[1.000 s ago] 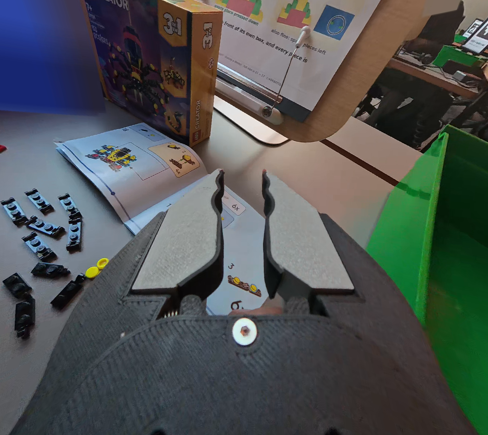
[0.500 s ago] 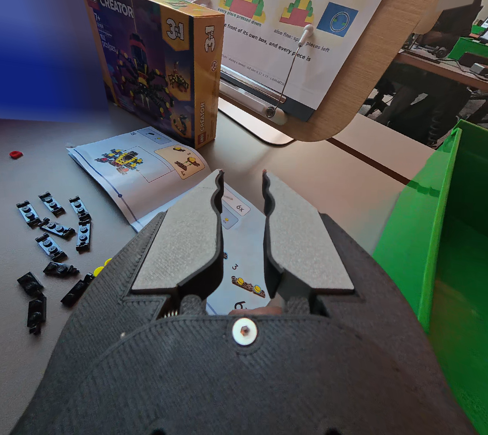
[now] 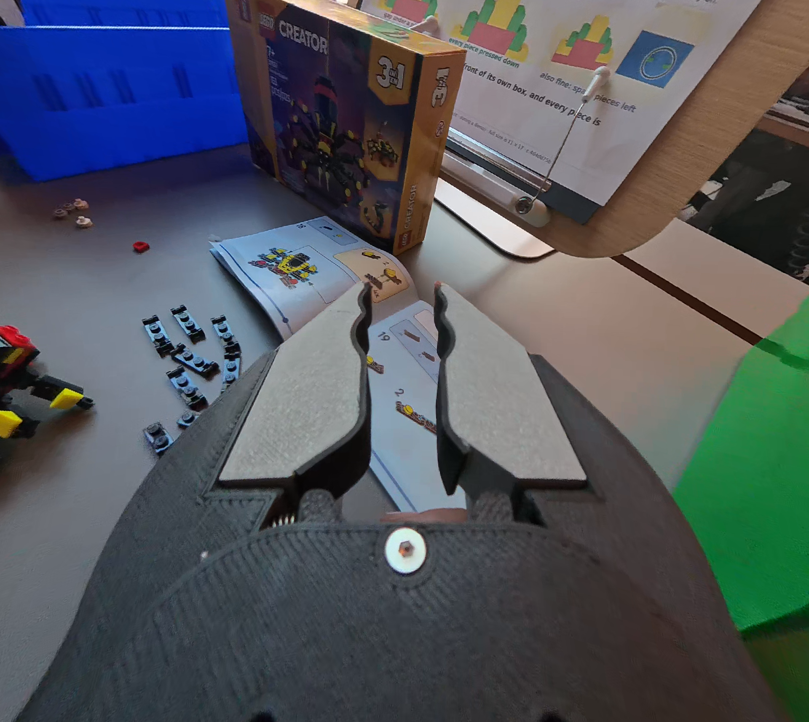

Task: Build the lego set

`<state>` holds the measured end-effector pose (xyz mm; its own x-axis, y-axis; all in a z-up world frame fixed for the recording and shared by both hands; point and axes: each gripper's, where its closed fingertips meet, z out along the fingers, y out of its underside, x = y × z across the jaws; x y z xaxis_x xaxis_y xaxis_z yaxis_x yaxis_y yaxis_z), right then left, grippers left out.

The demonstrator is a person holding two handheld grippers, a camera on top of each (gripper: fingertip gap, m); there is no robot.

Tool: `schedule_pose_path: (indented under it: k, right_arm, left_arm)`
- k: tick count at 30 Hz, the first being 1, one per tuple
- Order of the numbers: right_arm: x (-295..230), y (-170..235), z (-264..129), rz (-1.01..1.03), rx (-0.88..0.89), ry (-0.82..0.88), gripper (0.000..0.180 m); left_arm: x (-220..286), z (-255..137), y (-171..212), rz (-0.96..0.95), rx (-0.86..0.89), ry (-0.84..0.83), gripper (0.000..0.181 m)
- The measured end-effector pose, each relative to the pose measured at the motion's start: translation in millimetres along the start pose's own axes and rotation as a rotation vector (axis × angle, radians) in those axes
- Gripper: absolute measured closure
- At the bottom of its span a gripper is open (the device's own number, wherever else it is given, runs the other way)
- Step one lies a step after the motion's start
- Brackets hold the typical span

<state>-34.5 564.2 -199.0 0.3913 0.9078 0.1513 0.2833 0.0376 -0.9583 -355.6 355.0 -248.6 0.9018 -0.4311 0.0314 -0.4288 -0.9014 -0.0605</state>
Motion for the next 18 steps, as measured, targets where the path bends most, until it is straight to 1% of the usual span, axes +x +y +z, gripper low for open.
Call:
schedule_pose_path:
  k: [4,10,11,13,15,18]
  right_arm:
    - [-4.3,-4.0,-2.3,-0.023,0.010,-0.001,0.155]
    - [-8.7,-6.3,-1.5,-0.039,0.014,-0.016,0.156]
    - [-9.0,-6.4,-1.4,-0.046,0.013,-0.015,0.156]
    - [-9.9,-6.5,-1.2,-0.058,0.011,-0.014,0.156]
    - [-10.9,-6.9,-1.3,-0.065,0.012,-0.015,0.157]
    - [-11.4,-6.9,-1.3,-0.070,0.011,-0.015,0.158]
  left_arm:
    - [3.2,7.6,1.8,-0.040,-0.046,0.026,0.160]
    - [-3.5,20.8,10.5,-0.076,-0.123,0.000,0.161]
    - [-4.4,22.1,9.9,-0.085,-0.123,0.005,0.169]
    - [-8.4,23.5,8.9,-0.105,-0.122,0.003,0.170]
    - [-10.8,23.8,8.2,-0.105,-0.120,-0.002,0.175]
    - [-10.5,23.7,7.3,-0.103,-0.115,0.004,0.174]
